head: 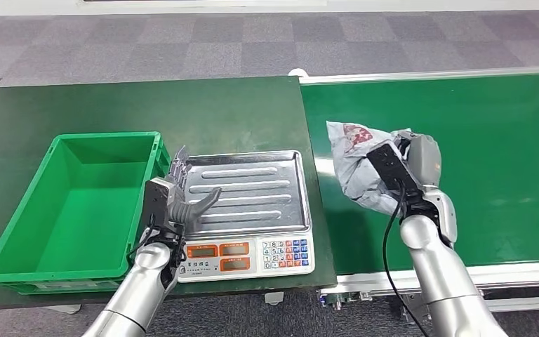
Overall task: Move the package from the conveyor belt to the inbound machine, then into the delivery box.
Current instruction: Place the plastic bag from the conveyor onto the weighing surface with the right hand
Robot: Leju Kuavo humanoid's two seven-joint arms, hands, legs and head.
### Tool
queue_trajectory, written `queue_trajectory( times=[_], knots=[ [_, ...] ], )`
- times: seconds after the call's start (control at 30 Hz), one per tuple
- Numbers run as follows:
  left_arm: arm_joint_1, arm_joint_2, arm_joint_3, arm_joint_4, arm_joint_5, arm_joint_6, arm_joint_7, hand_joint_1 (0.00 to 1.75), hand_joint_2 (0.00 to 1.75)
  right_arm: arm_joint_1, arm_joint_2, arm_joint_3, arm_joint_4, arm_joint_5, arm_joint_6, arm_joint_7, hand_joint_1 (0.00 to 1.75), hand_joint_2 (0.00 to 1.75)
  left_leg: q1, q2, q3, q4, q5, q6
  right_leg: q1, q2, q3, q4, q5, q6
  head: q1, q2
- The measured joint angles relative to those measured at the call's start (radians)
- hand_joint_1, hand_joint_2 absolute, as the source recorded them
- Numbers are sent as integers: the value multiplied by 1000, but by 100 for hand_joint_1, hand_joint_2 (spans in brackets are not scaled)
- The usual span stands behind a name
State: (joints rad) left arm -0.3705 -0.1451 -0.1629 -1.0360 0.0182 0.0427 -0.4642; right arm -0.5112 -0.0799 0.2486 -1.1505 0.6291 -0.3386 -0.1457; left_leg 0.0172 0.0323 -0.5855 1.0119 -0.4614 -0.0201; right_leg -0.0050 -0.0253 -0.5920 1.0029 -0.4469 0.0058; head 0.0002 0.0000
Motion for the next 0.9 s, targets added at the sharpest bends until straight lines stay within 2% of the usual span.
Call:
queue_trajectory(
  times=[0.33,0.5,0.63,0.7,0.77,0.83,0.9],
  knots=[
    [-47,-23,0,47,0,10,-6,0,175,-164,139,262,105,12,51,18,175,175,0,0,-2,0,2,-2,0,0,-5,3,0,-1,0,0],
    [-51,-29,0,59,0,11,-7,0,175,-191,206,356,130,-6,71,30,175,175,0,0,-3,0,2,-2,0,0,-6,3,-1,-1,0,0],
    [-55,-35,0,69,0,11,-6,0,175,-192,233,404,145,-31,73,33,175,175,0,0,-3,0,2,-2,0,0,-6,3,-1,-1,0,0],
    [-60,-38,0,74,0,11,-3,0,175,-190,237,421,147,-45,73,36,150,175,-1,0,-3,0,2,-2,-1,0,-6,3,0,-1,0,0],
    [-64,-42,0,78,0,11,0,0,175,-184,237,433,147,-73,89,37,63,175,-1,0,-3,0,2,-2,-1,0,-6,3,0,-1,0,0],
    [-68,-44,0,81,-1,10,1,0,175,-177,237,437,147,-121,125,36,0,175,-1,0,-3,0,2,-2,-1,0,-6,3,0,-1,0,0],
    [-69,-44,0,82,-1,10,2,0,175,-165,236,438,146,-194,178,29,0,175,-1,0,-3,0,2,-2,-1,0,-6,3,0,-1,0,0]
  ],
)
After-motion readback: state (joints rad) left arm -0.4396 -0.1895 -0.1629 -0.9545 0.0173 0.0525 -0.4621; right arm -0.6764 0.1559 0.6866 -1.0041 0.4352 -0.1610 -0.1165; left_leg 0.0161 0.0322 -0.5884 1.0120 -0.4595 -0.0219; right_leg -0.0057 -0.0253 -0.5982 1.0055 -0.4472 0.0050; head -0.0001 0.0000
